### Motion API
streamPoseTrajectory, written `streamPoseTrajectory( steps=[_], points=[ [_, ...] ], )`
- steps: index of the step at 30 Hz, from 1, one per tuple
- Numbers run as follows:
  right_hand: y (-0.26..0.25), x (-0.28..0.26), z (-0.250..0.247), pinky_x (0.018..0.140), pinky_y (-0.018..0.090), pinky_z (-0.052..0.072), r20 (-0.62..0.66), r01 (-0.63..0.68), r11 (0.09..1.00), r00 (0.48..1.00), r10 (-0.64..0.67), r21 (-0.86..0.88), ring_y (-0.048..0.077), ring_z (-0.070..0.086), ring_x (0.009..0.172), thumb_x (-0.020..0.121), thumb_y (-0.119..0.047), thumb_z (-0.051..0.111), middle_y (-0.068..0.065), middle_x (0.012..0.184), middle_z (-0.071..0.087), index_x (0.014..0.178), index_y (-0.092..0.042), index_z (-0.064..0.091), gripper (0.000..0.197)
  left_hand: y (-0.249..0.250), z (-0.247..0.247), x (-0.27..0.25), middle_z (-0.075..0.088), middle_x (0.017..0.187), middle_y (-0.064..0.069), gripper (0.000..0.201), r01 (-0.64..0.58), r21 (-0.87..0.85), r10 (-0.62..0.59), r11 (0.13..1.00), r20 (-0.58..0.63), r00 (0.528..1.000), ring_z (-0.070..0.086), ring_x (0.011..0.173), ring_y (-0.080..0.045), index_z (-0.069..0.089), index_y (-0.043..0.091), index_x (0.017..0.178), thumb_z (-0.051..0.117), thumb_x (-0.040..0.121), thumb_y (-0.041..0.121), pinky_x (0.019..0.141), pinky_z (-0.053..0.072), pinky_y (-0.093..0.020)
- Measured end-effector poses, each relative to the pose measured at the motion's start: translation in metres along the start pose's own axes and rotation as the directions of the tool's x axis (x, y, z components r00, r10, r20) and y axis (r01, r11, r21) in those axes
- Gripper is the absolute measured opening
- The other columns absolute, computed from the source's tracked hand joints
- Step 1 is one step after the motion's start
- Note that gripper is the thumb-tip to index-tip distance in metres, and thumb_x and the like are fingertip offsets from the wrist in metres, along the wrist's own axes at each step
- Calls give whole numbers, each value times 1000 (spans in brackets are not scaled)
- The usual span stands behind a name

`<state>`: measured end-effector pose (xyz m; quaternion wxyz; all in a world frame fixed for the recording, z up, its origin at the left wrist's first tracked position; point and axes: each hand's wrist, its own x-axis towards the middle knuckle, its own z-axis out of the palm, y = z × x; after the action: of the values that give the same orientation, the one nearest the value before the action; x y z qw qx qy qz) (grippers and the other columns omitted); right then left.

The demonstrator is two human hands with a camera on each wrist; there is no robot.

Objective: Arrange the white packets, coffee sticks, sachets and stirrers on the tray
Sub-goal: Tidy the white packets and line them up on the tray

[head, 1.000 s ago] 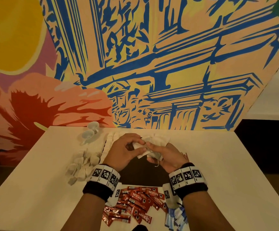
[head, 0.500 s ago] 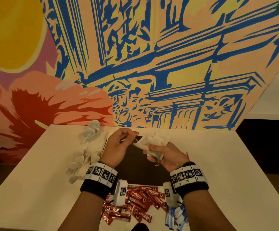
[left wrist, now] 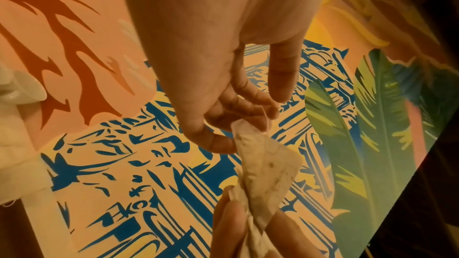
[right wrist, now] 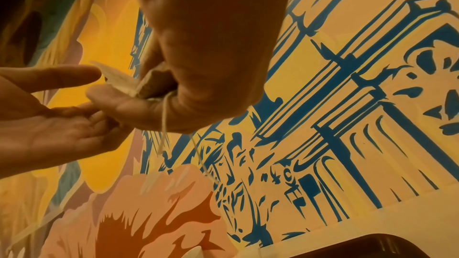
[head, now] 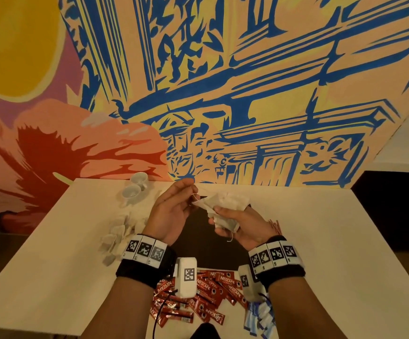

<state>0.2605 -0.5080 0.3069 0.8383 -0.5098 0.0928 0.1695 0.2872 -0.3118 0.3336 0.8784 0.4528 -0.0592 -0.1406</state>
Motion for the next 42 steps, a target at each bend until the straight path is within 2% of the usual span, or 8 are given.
streamPoseTrajectory(
  steps=[5, 12, 17, 22, 29, 32, 38, 42],
  points=[
    [-2, 6, 6, 59, 29, 59, 28, -45, 999, 999, 46, -23, 26, 73, 94, 88, -16, 77, 14, 108, 75, 130, -11, 65, 43, 3, -1, 5, 70, 111, -9, 31, -18, 144, 23, 989, -30, 999, 57, 78, -15, 66, 6, 117, 58, 87, 0, 81, 47, -29],
    [-2, 21, 18, 55, 25, 56, 5, -46, 998, 999, 47, -43, 21, 73, 86, 85, -16, 80, 9, 107, 75, 131, -12, 65, 48, 14, -6, 10, 67, 129, -9, 44, -14, 264, 4, 964, 40, 999, 59, 119, -15, 64, 10, 125, 49, 91, -12, 89, 49, -28],
    [0, 29, 25, 57, 26, 57, 3, -49, 999, 999, 49, -19, 22, 74, 87, 85, -11, 80, 10, 109, 76, 128, -13, 67, 45, 23, -15, 13, 68, 124, -4, 47, -53, 190, 40, 980, 70, 997, 61, 90, -10, 62, 15, 127, 50, 89, -10, 86, 50, -25],
    [0, 40, 33, 59, 28, 59, -56, -6, 995, 998, 11, 99, 21, 74, 93, 85, -9, 80, 11, 115, 75, 132, -4, 64, 50, 27, -40, 23, 66, 97, 1, 38, -23, 134, 50, 991, -200, 979, 59, 99, -18, 72, 15, 116, 55, 89, -6, 94, 44, -37],
    [-2, 50, 43, 71, 33, 63, -22, 47, 987, 999, -44, 154, 27, 73, 105, 84, -8, 78, 13, 122, 73, 129, -10, 64, 47, 25, -82, 40, 63, 119, 4, 27, 316, 436, -15, 843, -568, 823, 52, 118, -19, 67, 26, 114, 65, 90, 16, 110, 38, -43],
    [0, 56, 47, 70, 34, 63, -46, 36, 987, 999, -29, 154, 27, 74, 101, 83, -8, 78, 14, 119, 73, 130, -2, 63, 50, 26, -79, 44, 64, 124, 3, 35, 301, 437, -41, 848, -512, 858, 54, 117, -16, 65, 21, 126, 69, 91, 23, 106, 41, -38],
    [8, 71, 50, 73, 31, 63, -76, 71, 984, 995, -59, 166, 27, 73, 106, 90, -10, 74, 13, 123, 73, 133, -6, 62, 45, 26, -64, 48, 75, 108, -9, 22, 245, 443, -190, 863, -165, 968, 71, 99, -19, 72, 9, 110, 72, 90, 18, 78, 57, -27],
    [12, 81, 48, 75, 32, 64, -102, 66, 983, 994, -49, 172, 25, 74, 101, 86, -14, 75, 11, 119, 74, 129, -8, 64, 45, 21, -72, 64, 74, 91, -12, 10, 215, 554, -139, 804, -177, 974, 69, 86, -22, 70, 3, 87, 75, 87, 11, 79, 58, -31]
  ],
)
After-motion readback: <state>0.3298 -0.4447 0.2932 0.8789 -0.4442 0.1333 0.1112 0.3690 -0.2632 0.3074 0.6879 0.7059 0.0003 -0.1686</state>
